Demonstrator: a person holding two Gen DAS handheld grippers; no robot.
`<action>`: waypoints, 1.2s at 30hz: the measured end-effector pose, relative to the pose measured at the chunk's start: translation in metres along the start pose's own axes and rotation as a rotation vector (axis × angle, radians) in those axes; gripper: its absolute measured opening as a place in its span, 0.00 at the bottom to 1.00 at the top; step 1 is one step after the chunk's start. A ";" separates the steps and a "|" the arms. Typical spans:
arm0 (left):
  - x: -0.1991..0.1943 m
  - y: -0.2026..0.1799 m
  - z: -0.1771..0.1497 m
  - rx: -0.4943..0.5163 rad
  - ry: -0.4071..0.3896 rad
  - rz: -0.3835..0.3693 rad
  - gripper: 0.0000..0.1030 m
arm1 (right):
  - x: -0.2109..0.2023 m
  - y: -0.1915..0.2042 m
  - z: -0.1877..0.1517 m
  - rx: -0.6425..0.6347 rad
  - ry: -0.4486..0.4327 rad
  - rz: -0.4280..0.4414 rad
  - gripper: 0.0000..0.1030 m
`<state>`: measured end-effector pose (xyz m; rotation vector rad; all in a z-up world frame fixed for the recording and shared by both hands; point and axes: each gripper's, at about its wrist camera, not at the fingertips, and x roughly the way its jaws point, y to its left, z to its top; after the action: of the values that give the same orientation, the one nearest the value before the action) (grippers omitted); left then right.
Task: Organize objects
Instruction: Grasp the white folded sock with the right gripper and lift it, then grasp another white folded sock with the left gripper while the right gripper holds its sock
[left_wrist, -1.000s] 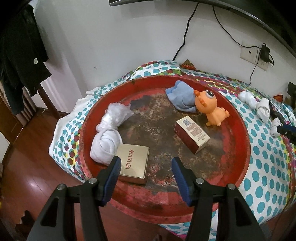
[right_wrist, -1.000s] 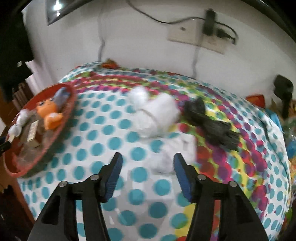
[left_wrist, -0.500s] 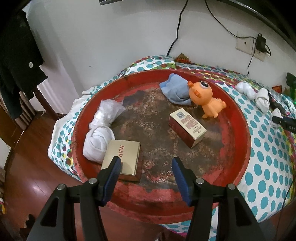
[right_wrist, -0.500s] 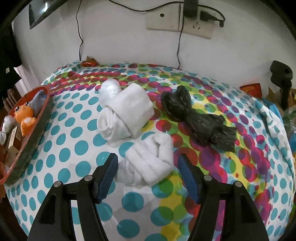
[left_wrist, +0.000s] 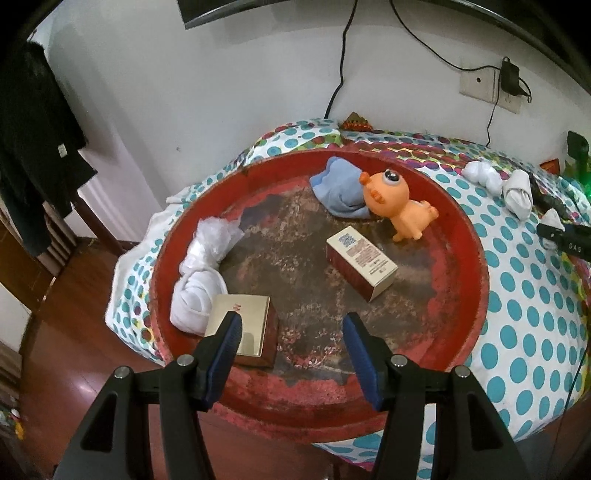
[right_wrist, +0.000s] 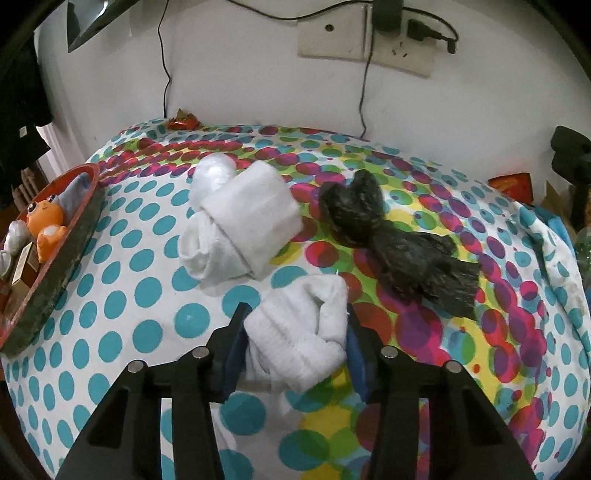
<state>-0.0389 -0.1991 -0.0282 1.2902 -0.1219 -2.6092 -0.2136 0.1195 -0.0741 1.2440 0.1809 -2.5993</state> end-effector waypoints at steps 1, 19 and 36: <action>-0.003 -0.003 0.001 0.011 -0.004 0.002 0.57 | -0.001 -0.003 -0.001 0.001 -0.003 -0.002 0.42; -0.028 -0.128 0.057 0.220 -0.047 -0.176 0.57 | -0.013 -0.065 -0.017 0.072 0.002 0.014 0.43; 0.048 -0.279 0.152 0.308 0.145 -0.467 0.62 | -0.013 -0.063 -0.017 0.069 0.004 0.023 0.47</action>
<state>-0.2338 0.0564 -0.0211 1.7956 -0.2293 -2.9506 -0.2102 0.1858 -0.0746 1.2664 0.0772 -2.6042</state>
